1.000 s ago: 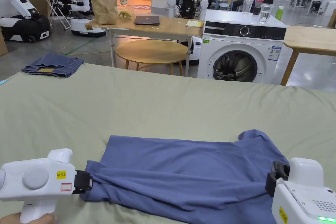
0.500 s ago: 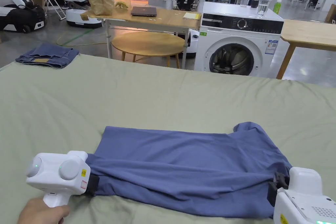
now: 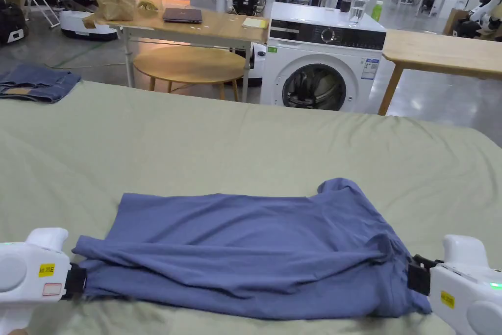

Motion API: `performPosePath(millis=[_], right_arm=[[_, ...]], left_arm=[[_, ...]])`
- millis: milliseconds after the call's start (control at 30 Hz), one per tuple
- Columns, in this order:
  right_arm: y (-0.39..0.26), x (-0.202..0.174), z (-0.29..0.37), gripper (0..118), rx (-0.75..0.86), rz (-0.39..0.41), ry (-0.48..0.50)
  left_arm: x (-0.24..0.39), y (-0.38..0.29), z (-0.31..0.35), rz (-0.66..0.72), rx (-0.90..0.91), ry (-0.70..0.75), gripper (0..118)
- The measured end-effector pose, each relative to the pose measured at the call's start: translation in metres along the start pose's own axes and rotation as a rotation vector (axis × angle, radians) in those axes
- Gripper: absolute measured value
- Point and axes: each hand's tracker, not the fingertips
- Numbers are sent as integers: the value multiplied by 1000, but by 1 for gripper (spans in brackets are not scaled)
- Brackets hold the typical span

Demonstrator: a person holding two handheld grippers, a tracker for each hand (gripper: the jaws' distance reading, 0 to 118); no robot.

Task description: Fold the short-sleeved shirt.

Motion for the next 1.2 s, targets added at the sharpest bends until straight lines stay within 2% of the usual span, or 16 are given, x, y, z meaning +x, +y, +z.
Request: performPosePath(millis=[67,167,233,300,367,467,500,533,600,633,700,867,967,1100,1200], right_arm=[[2,9,-15,55,-48,8,2],[-1,19,-42,55,-131,1,55],[-8,20,-65,55,-216,15,56],[-14,20,-81,55,-266,17,97],[-23,17,-92,55,-316,-19,141],[-23,13,-87,55,-274,-23,104],[-24,10,-83,51,-273,-17,106],[-25,8,-81,42,-270,-10,129],[-24,2,-80,12,-277,-11,160],[-27,0,-82,7,-279,-7,160],[-27,-7,-79,4,-266,33,126],[-15,-8,-54,3,-218,12,109],[-1,-7,-32,3,-158,68,73],[17,1,2,3,-100,30,95],[18,4,26,3,-80,46,77]], left_arm=[[1,-1,4,-13,4,-2,2],[3,-3,7,-21,12,-6,2],[3,-3,7,-25,10,-6,2],[3,-3,8,-27,9,-6,2],[3,-3,8,-29,7,-8,2],[7,-5,9,-30,5,-7,2],[9,-6,9,-36,3,-4,2],[12,-7,10,-39,2,-1,2],[14,-9,8,-45,1,2,2],[15,-10,7,-49,0,5,2],[15,-10,5,-50,-2,11,2],[18,-7,20,-52,46,10,2],[17,5,37,-55,86,-10,2],[17,19,61,-72,136,-26,2],[8,19,74,-74,155,-9,2]])
